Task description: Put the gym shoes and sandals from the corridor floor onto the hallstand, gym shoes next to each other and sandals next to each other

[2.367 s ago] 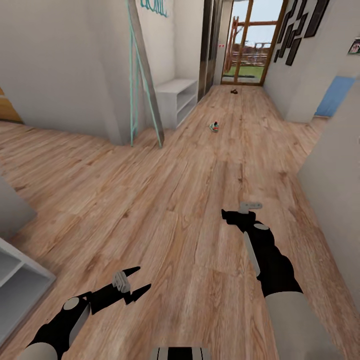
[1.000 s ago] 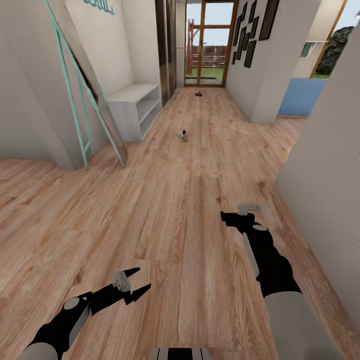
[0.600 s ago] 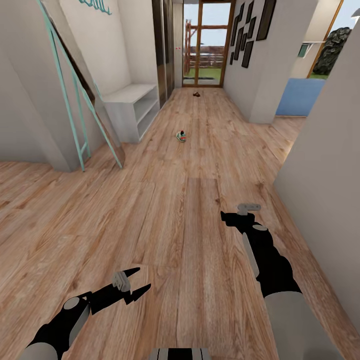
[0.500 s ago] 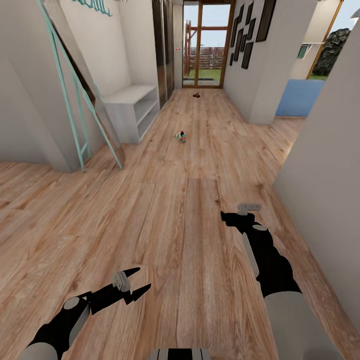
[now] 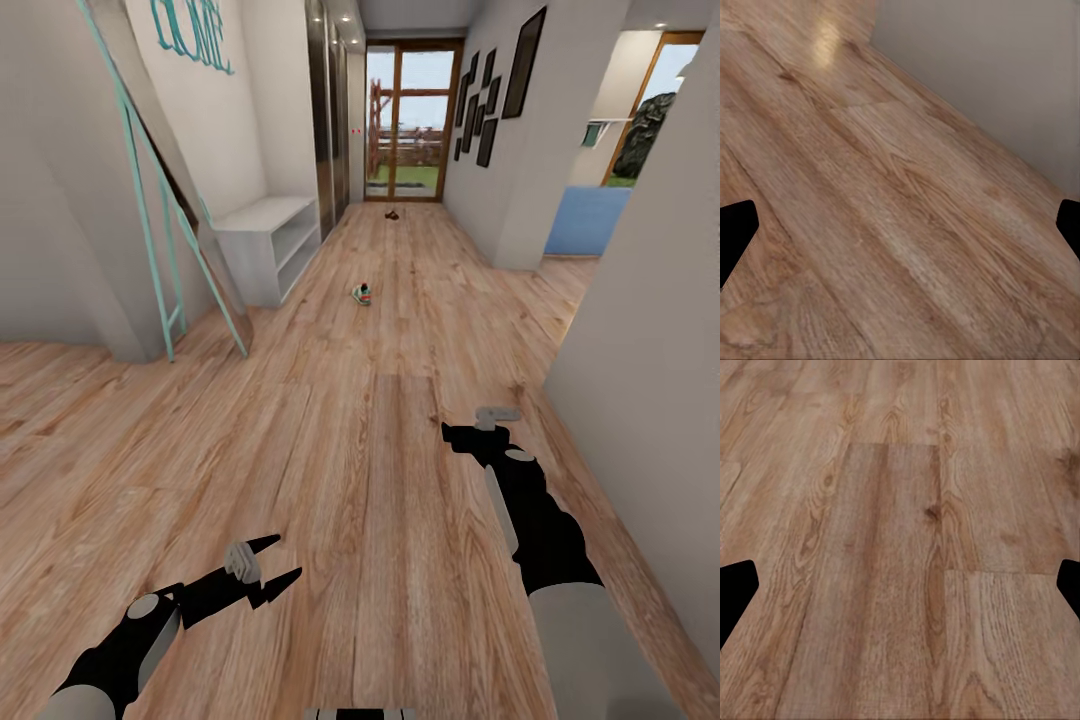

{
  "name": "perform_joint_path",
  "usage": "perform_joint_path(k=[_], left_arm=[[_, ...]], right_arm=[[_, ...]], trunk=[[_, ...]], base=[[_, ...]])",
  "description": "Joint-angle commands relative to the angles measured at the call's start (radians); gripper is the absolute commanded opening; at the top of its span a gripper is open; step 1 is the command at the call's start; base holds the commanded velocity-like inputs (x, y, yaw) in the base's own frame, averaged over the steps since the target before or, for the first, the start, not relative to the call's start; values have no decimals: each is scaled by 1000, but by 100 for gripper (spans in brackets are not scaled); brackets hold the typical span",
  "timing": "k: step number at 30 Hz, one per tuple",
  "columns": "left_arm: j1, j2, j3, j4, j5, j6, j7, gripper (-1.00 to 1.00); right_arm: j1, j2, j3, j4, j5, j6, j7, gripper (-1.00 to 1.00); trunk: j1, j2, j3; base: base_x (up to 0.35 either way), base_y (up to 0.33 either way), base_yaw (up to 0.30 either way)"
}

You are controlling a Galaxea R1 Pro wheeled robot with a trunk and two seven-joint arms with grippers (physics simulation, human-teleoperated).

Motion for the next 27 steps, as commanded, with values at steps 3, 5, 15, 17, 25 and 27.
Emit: perform_joint_path(k=[3, 5, 15, 17, 25, 27], left_arm=[[-1, 0, 1, 1, 1, -5, -3, 100], [-1, 0, 1, 1, 1, -5, -3, 100], [-1, 0, 1, 1, 1, -5, -3, 100], [-1, 0, 1, 1, 1, -5, -3, 100], [-1, 1, 1, 1, 3, -5, -3, 100], [-1, 1, 1, 1, 3, -5, -4, 100]], right_arm=[[0, 1, -1, -1, 7, 6, 1, 100], [0, 1, -1, -1, 7, 6, 1, 100], [0, 1, -1, -1, 7, 6, 0, 100], [0, 1, -1, -1, 7, 6, 0, 100], [0, 1, -1, -1, 7, 6, 0, 100], [0, 1, -1, -1, 7, 6, 0, 100]], trunk=[[-1, 0, 11], [-2, 1, 15], [-6, 3, 46], [-6, 3, 46], [-6, 3, 46], [-6, 3, 46]], base=[[0, 0, 0], [0, 0, 0], [0, 0, 0], [0, 0, 0], [1, 0, 0], [131, 0, 0]])
